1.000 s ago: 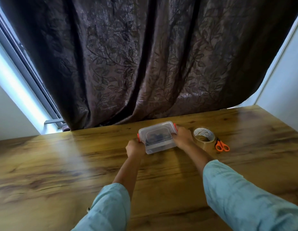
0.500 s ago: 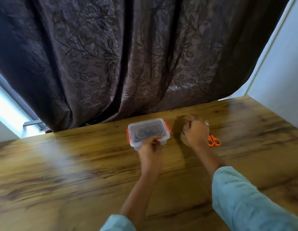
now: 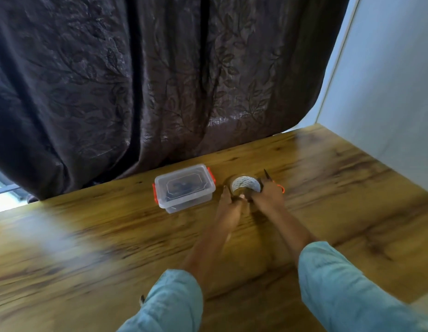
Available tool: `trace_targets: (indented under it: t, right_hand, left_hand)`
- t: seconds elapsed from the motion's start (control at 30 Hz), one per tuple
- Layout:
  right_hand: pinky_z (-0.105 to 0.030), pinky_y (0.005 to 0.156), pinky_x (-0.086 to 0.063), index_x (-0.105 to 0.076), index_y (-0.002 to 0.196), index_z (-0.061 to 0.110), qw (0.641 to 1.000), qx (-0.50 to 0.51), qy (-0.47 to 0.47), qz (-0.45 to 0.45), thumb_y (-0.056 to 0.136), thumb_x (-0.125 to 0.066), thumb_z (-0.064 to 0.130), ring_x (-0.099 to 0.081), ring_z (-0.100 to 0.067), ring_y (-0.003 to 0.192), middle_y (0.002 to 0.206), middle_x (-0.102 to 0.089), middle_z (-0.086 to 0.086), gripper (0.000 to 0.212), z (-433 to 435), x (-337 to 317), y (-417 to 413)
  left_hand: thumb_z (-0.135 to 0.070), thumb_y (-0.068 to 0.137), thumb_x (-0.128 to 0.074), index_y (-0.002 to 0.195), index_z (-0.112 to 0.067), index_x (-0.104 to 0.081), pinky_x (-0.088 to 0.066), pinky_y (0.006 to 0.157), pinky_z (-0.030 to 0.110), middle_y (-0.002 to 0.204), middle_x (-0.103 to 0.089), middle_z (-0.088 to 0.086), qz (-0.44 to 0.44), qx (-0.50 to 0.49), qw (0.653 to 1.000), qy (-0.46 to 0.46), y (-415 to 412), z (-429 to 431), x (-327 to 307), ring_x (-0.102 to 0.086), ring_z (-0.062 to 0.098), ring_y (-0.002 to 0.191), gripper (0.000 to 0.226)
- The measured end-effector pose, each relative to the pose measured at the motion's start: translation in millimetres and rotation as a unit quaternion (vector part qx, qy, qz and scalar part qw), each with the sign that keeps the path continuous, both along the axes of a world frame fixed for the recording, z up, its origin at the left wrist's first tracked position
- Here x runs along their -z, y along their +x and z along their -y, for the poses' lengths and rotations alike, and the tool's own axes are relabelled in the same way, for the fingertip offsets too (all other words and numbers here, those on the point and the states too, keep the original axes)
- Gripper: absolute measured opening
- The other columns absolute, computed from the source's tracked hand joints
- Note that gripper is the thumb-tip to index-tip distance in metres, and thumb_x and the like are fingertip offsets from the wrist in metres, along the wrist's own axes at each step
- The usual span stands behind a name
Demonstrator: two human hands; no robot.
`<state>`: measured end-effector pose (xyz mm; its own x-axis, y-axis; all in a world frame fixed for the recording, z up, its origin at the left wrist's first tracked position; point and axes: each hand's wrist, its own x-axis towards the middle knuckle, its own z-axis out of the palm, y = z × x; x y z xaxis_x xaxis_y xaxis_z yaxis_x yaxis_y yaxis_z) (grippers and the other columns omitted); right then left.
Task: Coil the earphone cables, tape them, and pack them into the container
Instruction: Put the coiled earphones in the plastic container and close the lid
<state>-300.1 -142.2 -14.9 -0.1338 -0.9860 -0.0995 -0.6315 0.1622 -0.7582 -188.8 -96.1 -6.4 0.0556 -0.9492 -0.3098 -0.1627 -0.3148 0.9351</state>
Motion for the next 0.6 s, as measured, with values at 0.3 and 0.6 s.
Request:
trace_targets:
  t: [0.3,0.6]
  right_hand:
    - [-0.026,0.095,-0.043,-0.050,0.136,0.014,1.000,-0.027,-0.009,-0.007,0.082,-0.064,0.025,-0.055,-0.025,0.119,0.130,-0.059,-0.006,0.057,-97,6,46]
    - [-0.020,0.076,-0.040,-0.065,0.117,0.015,0.997,-0.077,-0.016,-0.002,0.092,-0.057,0.025,-0.061,-0.016,0.102,0.115,-0.067,-0.003,0.029,-91,5,43]
  left_hand:
    - [-0.028,0.082,-0.053,0.141,-0.024,-0.037,-0.044,0.103,0.038,0.131,-0.055,-0.003,-0.043,-0.108,0.993,-0.032,39,-93,26,-0.053,0.013,0.119,0.061]
    - [-0.030,0.086,-0.057,0.146,-0.026,-0.027,-0.039,0.106,0.049,0.142,-0.044,-0.002,0.005,-0.177,0.984,-0.001,68,-113,25,-0.046,0.022,0.127,0.067]
